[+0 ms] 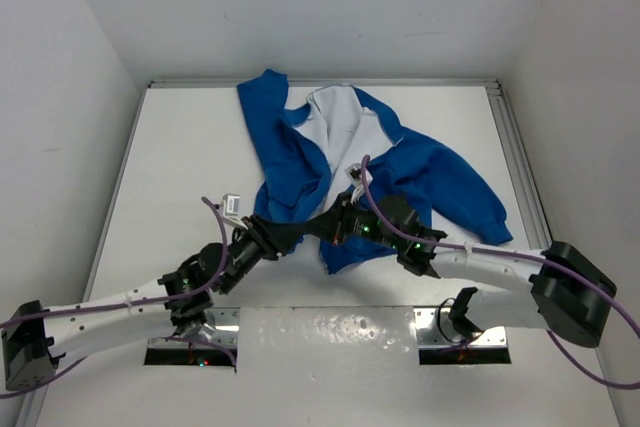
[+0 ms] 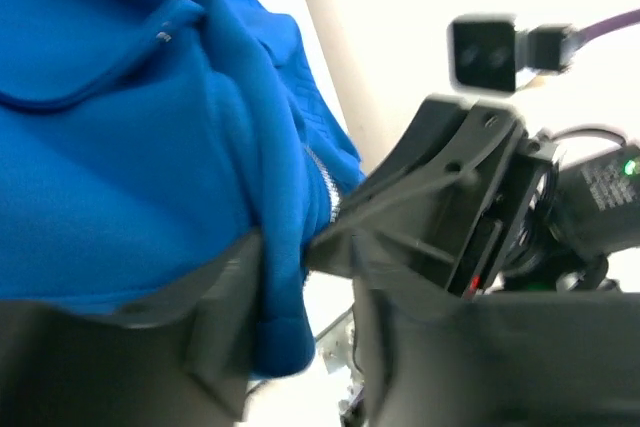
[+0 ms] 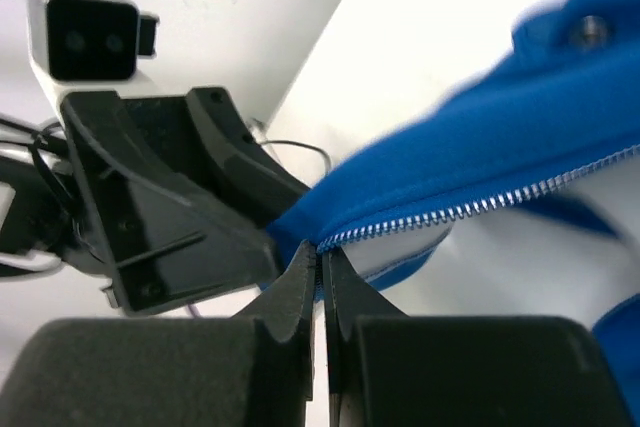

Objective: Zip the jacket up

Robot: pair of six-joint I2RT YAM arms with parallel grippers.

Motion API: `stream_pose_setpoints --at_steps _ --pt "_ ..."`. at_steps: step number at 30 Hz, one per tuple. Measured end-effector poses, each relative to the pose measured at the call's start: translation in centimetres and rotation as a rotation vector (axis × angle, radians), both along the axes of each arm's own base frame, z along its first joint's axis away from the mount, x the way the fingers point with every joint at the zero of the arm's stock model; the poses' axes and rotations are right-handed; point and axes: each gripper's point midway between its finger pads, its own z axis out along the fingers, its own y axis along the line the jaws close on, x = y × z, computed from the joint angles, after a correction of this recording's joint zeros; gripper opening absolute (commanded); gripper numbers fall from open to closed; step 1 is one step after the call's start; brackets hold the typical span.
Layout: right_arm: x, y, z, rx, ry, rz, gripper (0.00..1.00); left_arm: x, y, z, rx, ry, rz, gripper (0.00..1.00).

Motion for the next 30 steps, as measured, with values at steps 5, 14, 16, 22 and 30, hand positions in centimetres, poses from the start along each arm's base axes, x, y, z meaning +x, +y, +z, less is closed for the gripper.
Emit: stream_pose_setpoints --at_steps 5,14,16,22,30 --pt "0.2 0.5 2.7 -0.121 -0.234 0.096 0.0 -0.6 0.4 1.8 -0.023 -0.025 -0.023 0.44" --pt "-0.2 -0.6 2.2 -0.268 -0.431 0.305 0.0 -1.1 0.4 3.7 0.016 -0.05 -0.052 0.42" --pt "-0.4 -0.8 2.1 -0.281 -0.447 0.332 0.0 -1.2 0.4 3.5 0.031 -0.052 -0.059 0.42" --pt "-0.9 -1.0 2.4 -0.281 -0.476 0.375 0.0 -1.4 0.6 4.1 0.073 -0.058 -0.071 0.43" --pt "-0.8 -1.3 4.0 -0.254 -0.521 0.344 0.0 -1.5 0.3 4.5 0.147 -0.049 -0.091 0.41"
